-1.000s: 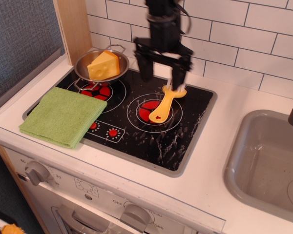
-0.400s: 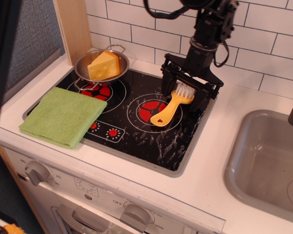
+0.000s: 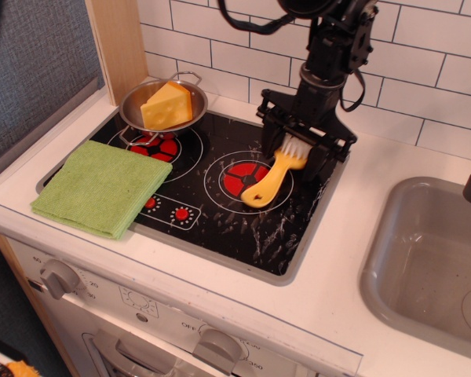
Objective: Put the yellow scrubber on the green cloth.
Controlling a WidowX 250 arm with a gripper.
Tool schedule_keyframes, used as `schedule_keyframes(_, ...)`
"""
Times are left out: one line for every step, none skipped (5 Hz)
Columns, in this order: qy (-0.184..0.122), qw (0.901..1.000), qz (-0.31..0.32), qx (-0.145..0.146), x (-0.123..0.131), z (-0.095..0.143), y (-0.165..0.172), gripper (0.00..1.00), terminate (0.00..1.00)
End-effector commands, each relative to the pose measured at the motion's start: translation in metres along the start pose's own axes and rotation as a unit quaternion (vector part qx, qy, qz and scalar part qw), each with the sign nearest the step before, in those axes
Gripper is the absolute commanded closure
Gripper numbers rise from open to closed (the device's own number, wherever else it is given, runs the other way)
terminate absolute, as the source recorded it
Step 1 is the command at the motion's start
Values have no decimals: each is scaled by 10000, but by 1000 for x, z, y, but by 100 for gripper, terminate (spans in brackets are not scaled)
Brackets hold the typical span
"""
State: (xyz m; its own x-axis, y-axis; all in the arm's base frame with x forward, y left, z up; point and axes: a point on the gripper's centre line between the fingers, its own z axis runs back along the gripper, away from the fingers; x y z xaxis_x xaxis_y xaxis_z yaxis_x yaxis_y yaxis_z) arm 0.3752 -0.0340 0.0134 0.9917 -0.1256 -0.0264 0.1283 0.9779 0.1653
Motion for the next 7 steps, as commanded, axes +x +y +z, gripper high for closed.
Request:
schedule_keyframes(-1138, 9924, 247, -408, -13, 68, 43, 100, 0)
schedule_keyframes(-1199, 9911, 384, -426, -44, 85, 76, 100, 0)
schedule_keyframes(-1013, 9917, 694, -394, -82, 74, 110, 100, 0)
schedule_keyframes(-867, 9891, 1186, -122, -111, 57, 143, 100, 0)
schedule_keyframes(-623, 9849, 1614, 19, -121, 34, 163, 100, 0)
schedule_keyframes(-709, 9810, 1803, 132, -126, 26, 167, 100, 0)
schedule_keyframes(-717, 9799, 1852, 163, -122, 24, 167, 0, 0)
